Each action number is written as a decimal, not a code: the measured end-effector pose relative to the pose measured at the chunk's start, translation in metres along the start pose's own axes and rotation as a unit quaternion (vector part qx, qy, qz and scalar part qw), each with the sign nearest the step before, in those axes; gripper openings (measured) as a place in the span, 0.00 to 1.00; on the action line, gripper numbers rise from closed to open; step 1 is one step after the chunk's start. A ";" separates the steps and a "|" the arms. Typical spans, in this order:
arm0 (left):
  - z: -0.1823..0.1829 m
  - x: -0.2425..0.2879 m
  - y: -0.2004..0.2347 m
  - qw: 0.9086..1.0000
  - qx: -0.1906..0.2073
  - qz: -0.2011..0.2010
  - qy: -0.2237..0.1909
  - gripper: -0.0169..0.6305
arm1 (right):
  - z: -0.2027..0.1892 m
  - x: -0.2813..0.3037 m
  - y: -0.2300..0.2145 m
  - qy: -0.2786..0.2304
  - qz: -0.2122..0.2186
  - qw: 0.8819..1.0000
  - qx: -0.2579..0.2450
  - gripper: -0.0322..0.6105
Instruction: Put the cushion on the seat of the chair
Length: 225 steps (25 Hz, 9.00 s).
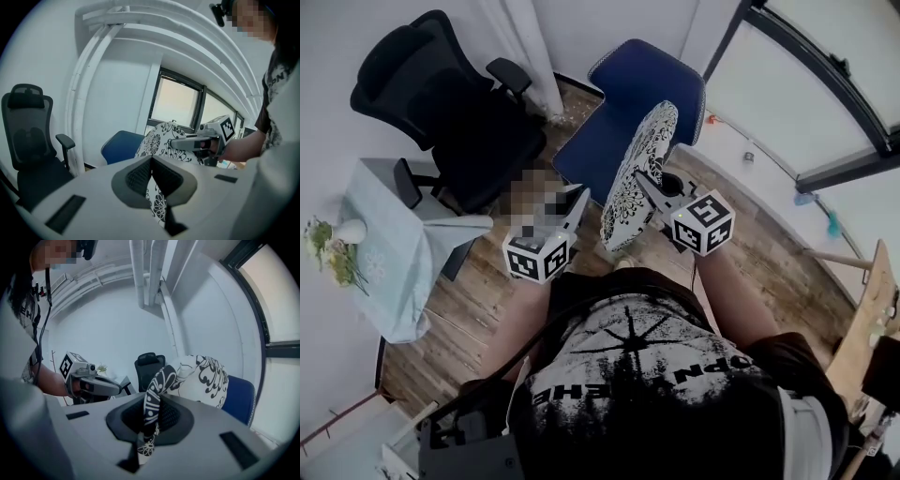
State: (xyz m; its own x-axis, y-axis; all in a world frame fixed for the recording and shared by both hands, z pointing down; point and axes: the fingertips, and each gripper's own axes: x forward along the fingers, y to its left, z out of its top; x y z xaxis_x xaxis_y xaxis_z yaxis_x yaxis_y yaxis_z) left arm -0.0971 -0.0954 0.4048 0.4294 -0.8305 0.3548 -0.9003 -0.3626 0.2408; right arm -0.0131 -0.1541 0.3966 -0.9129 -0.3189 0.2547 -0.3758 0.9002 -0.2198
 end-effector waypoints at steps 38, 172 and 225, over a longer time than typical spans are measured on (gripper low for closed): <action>0.022 0.073 0.242 0.989 -0.012 -0.129 0.069 0.05 | -0.012 0.236 -0.074 0.071 -0.122 0.987 0.076 0.09; 0.000 0.271 0.065 0.961 0.048 -0.236 0.135 0.05 | -0.112 0.061 -0.232 0.071 -0.253 0.955 0.141 0.08; 0.130 0.219 0.068 0.971 0.107 -0.212 0.020 0.05 | 0.059 0.002 -0.195 -0.030 -0.262 0.964 0.021 0.08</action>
State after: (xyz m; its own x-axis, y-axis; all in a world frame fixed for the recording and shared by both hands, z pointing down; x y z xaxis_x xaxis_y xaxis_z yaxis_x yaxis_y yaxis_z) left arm -0.0730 -0.3569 0.3814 0.7631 -0.5723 0.3002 -0.6346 -0.7513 0.1810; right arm 0.0495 -0.3480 0.3846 -0.6028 -0.7447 0.2863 -0.7932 0.5983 -0.1138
